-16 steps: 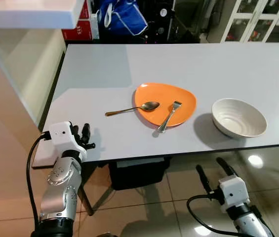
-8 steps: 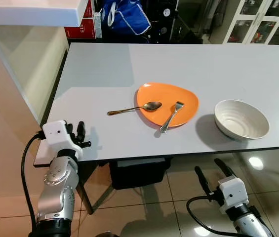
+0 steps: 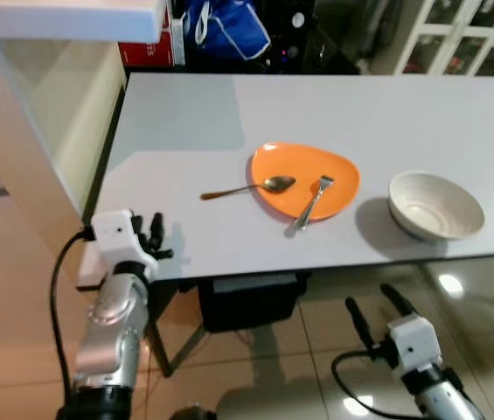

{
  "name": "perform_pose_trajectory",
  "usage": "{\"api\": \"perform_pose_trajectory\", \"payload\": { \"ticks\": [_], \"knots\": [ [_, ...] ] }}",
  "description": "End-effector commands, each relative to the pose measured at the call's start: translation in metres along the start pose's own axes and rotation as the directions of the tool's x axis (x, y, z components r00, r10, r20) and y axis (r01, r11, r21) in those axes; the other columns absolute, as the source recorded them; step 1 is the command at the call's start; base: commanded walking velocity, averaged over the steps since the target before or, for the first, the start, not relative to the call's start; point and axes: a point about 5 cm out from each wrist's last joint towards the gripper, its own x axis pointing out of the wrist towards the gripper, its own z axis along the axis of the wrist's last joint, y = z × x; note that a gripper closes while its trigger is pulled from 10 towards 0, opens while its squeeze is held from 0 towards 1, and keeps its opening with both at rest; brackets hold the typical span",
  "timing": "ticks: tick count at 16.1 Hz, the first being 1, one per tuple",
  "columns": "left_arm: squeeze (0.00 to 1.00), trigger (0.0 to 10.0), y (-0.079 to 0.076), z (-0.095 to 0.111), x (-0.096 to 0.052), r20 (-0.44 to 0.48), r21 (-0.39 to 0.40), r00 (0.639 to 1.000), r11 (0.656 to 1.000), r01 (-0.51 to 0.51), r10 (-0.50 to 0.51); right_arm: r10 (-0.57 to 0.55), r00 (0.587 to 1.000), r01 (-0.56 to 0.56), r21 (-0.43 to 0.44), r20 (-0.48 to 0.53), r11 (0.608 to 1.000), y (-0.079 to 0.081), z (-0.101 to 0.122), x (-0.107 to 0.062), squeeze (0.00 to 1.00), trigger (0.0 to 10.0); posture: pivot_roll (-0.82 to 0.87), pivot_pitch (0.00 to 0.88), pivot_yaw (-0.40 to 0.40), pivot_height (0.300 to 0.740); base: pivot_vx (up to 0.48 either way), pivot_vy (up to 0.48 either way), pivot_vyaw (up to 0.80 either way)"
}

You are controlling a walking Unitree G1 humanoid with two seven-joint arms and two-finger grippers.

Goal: Setting the table

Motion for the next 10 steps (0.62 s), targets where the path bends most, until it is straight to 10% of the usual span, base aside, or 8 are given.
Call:
{"api": "perform_pose_trajectory", "payload": {
  "ticks": [1, 5, 10],
  "knots": [
    [0.00, 10.0, -0.0031, 0.0014, -0.0002, 0.008, 0.007, 1.000, 1.000, 0.006, -0.006, -0.003, 1.000, 0.003, -0.009, -0.007, 1.000, -0.0047, 0.0000, -0.0024, 0.00, 10.0, 0.06, 0.034, -0.012, 0.740, 0.000, 0.000, 0.00],
    [0.00, 10.0, -0.0052, 0.0018, 0.0017, 0.001, 0.004, 1.000, 1.000, 0.024, -0.024, 0.002, 1.000, -0.002, -0.011, -0.011, 1.000, -0.0051, -0.0007, -0.0041, 0.00, 10.0, 0.05, 0.027, -0.005, 0.740, 0.000, 0.000, 0.00],
    [0.00, 10.0, -0.0072, 0.0024, 0.0056, -0.010, 0.035, 1.000, 0.999, 0.028, -0.028, 0.005, 1.000, -0.005, -0.007, -0.015, 1.000, -0.0061, -0.0013, -0.0055, 0.00, 10.0, 0.05, 0.028, -0.002, 0.740, 0.000, 0.446, 0.00]
  ]
}}
